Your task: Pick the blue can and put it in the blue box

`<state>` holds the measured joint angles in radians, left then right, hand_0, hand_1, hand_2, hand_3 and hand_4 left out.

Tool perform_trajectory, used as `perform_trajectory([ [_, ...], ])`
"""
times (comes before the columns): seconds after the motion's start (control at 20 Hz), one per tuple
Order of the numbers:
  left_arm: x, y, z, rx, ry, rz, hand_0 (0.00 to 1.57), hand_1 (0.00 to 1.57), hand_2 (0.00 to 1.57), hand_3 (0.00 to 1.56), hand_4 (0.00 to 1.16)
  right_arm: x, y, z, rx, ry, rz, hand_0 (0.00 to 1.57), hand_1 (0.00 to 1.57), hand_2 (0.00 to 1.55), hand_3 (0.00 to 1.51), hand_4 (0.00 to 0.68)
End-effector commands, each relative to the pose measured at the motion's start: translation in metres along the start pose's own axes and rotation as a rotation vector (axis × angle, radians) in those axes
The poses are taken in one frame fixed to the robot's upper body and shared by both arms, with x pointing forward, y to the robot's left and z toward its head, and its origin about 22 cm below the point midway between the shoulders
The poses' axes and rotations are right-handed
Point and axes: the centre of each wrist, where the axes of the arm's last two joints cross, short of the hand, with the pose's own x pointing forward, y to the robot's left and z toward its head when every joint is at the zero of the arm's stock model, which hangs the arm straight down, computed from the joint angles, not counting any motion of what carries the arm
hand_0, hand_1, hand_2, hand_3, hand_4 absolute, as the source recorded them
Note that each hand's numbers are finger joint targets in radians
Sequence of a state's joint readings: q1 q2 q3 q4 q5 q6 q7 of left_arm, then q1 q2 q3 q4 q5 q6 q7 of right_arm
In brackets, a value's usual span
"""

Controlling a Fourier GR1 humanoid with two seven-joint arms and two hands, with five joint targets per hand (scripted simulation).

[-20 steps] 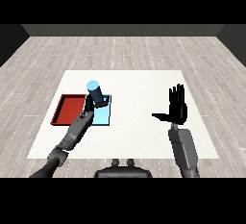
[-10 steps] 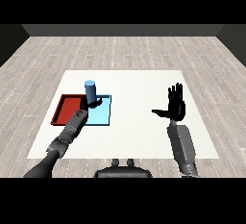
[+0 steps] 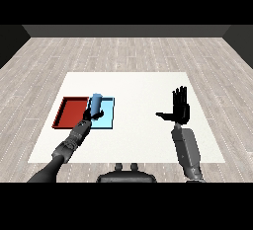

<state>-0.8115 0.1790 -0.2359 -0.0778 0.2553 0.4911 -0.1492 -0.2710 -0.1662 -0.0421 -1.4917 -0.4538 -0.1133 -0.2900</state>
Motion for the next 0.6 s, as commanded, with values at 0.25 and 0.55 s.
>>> perform_trajectory([
  [0.25, -0.023, -0.007, 0.008, 0.026, 0.045, -0.177, 0.0, 0.0, 0.0, 0.0, 0.1, -0.005, -0.002, -0.001, 0.014, -0.005, -0.014, 0.0, 0.0, 0.0, 0.0, 0.0],
  [0.55, 0.008, 0.01, -0.006, 0.164, -0.061, -0.04, 0.0, 0.0, 0.0, 0.0, 0.0, 0.001, 0.0, 0.014, 0.02, -0.039, -0.056, 0.0, 0.0, 0.0, 0.0, 0.0],
])
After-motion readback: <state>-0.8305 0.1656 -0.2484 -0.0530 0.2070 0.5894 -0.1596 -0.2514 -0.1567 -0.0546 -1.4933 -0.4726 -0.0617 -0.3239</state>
